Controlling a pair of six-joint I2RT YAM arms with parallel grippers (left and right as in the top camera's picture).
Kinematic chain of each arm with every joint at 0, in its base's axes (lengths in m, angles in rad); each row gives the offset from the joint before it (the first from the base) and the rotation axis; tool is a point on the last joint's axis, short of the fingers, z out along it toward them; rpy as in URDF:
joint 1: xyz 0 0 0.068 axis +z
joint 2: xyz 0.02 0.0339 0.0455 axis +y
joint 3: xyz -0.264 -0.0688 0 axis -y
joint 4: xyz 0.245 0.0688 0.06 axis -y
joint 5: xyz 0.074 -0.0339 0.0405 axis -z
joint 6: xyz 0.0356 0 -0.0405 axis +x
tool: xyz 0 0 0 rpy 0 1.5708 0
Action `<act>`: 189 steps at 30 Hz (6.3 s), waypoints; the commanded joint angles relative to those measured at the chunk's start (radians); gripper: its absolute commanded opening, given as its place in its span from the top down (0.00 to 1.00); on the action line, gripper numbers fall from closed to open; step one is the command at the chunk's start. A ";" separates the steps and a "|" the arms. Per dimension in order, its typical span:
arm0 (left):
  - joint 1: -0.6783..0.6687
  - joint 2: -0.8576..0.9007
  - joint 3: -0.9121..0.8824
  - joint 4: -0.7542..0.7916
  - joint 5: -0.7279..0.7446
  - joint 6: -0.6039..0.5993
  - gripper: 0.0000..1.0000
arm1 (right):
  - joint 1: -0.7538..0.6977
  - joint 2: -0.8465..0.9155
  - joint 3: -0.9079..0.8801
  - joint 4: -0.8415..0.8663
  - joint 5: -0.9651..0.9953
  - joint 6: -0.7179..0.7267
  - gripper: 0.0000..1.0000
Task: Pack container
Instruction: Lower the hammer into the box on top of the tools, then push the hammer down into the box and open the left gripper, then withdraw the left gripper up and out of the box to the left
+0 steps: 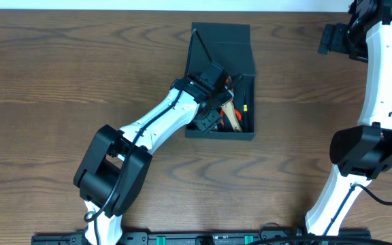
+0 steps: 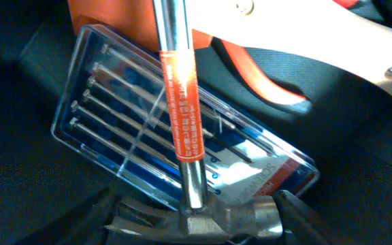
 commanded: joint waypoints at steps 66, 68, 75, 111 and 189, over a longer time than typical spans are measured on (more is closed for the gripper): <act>-0.013 0.132 0.280 0.031 -0.001 -0.518 0.94 | 0.001 -0.009 0.017 -0.003 0.006 0.014 0.01; -0.023 0.137 0.280 0.031 -0.001 -0.518 0.94 | 0.001 -0.009 0.017 -0.003 0.006 0.014 0.01; -0.060 0.150 0.280 0.038 -0.001 -0.518 0.94 | 0.001 -0.009 0.017 -0.003 0.006 0.014 0.01; -0.045 0.128 0.364 0.055 0.003 -0.582 0.94 | 0.001 -0.009 0.017 -0.003 0.006 0.014 0.01; 0.159 -0.141 0.373 0.001 -0.039 -0.603 0.19 | 0.001 -0.009 0.017 -0.003 0.006 0.014 0.01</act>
